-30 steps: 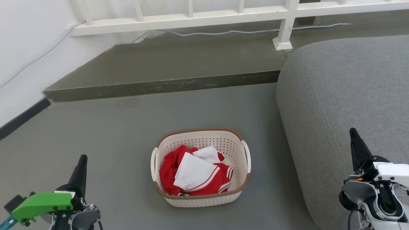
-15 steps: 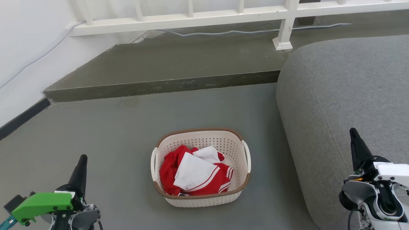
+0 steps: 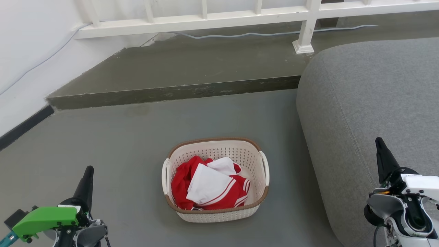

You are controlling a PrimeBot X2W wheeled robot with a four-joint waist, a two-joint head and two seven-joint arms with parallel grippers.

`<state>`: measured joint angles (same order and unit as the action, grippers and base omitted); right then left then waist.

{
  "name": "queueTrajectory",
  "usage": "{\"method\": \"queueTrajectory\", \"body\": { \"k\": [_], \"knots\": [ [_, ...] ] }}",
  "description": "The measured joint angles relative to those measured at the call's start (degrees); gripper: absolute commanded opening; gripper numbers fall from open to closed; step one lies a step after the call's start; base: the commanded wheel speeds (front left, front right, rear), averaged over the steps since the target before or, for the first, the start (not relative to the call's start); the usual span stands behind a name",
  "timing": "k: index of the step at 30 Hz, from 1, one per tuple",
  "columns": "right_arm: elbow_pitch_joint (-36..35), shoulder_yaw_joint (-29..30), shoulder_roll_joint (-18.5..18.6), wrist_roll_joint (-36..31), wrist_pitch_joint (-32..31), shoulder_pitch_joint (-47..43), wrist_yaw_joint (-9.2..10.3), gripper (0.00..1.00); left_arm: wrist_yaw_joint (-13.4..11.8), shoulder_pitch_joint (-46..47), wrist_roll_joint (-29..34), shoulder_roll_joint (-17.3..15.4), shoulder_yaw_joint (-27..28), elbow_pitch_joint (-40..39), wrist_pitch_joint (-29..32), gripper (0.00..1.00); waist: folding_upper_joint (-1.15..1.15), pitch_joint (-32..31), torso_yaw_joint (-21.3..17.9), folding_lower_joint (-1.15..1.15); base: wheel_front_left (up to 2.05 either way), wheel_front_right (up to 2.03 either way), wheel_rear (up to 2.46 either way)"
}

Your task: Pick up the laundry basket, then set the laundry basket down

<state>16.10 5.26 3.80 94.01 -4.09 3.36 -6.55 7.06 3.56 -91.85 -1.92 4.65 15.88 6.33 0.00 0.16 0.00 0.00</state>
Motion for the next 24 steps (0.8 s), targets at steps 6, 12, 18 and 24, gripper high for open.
{"method": "queueTrajectory", "body": {
  "k": [6,12,18,24],
  "knots": [
    [0.0,0.0,0.0,0.0,0.0,0.0,0.0,0.0,0.0,0.0,0.0,0.0,0.0,0.0,0.0,0.0,0.0,0.0,0.0,0.0,0.0,0.0,0.0],
    [0.0,0.1,0.0,0.0,0.0,0.0,0.0,0.0,0.0,0.0,0.0,0.0,0.0,0.0,0.0,0.0,0.0,0.0,0.0,0.0,0.0,0.0,0.0],
    [0.0,0.1,0.0,0.0,-0.1,0.0,0.0,0.0,0.0,0.0,0.0,0.0,0.0,0.0,0.0,0.0,0.0,0.0,0.0,0.0,0.0,0.0,0.0],
    [0.0,0.1,0.0,0.0,-0.1,0.0,0.0,0.0,0.0,0.0,0.0,0.0,0.0,0.0,0.0,0.0,0.0,0.0,0.0,0.0,0.0,0.0,0.0]
  ]
}}
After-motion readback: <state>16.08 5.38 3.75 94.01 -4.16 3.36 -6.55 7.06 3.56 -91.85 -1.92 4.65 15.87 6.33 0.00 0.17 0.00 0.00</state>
